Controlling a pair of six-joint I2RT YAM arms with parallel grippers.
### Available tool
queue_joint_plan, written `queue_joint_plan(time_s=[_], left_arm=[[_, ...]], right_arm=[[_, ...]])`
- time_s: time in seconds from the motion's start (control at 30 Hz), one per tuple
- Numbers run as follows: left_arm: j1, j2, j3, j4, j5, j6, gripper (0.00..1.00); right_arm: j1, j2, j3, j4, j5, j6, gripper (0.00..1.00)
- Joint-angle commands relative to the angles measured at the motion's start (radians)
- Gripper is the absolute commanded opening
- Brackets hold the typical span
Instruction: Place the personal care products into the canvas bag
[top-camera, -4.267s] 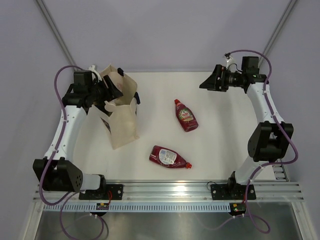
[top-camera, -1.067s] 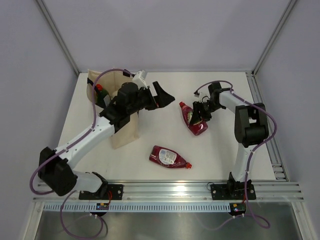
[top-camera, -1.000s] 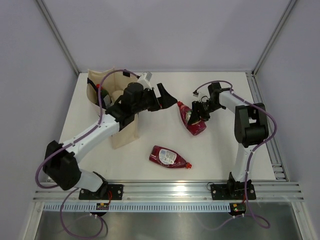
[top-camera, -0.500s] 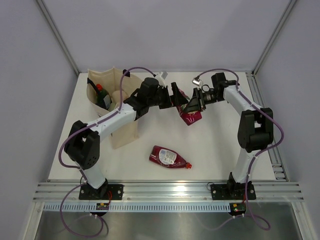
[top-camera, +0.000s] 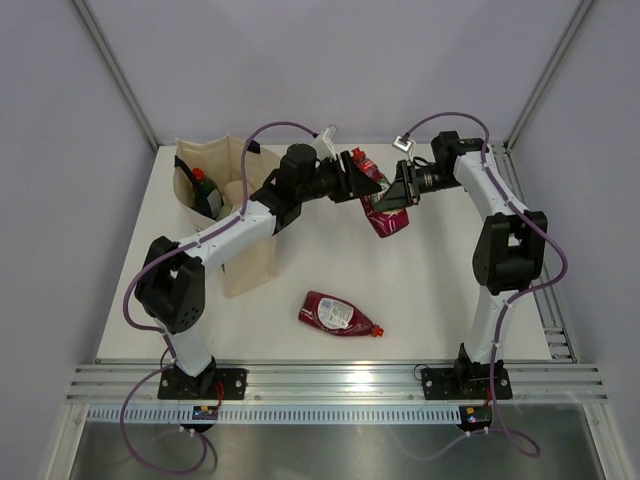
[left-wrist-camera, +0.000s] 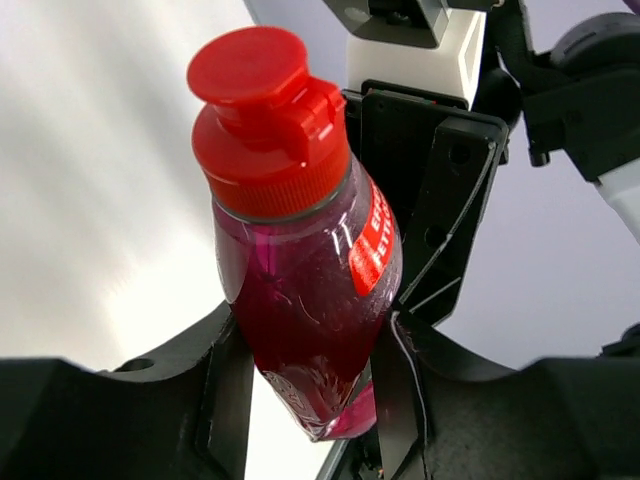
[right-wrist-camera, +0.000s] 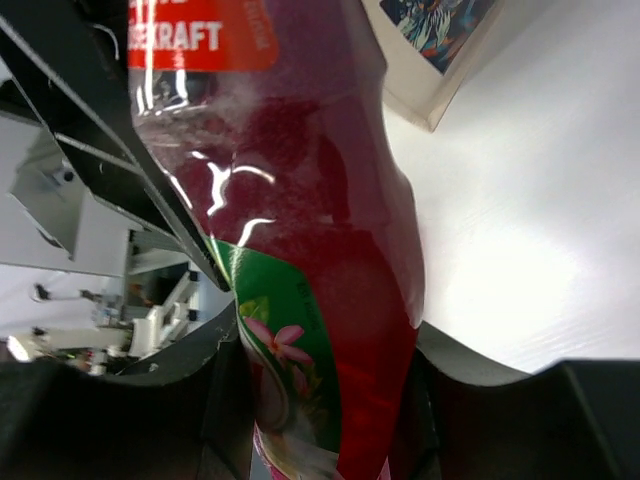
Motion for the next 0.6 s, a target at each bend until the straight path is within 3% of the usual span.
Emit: queue_joint_plan(time_s=[0.0,0.1,0.17,0.27,0.33,0.47,0.57], left_arm=[[0.001,0.034,0.026,0.139,0.067,-0.047,0.00],[0.013,0.002,0.006,0.185,0.096,-0.056,0.00],[0.036,-0.049,-0.021,0.203,0.093,-0.039,0.00],[0.074,-0.103,-0.046,0.216,0.110,-0.018,0.00],[0.096,-0.143,-0.058,0.209,0.141,-0.007,0.00],[0.124,-0.175,-0.057,0.190,0.196,-0.013,0.00],[0.144,-0.212,-0.054,0.174,0.207,-0.011,0.00]], right_arm=[[0.032,0.007,0.100,-0.432,-0.241,-0.315,0.24],[0.038,-0.011,0.119,-0.432,-0.219,-0.326,0.64],[0.041,-0.025,0.132,-0.432,-0.187,-0.333,0.99],[0.041,-0.042,0.156,-0.406,-0.136,-0.320,1.00],[0.041,-0.060,0.135,-0.321,-0.084,-0.196,0.99],[0.053,-0.170,0.023,0.068,0.017,0.059,1.00],[0.067,-0.214,-0.008,0.173,0.107,0.134,0.99]])
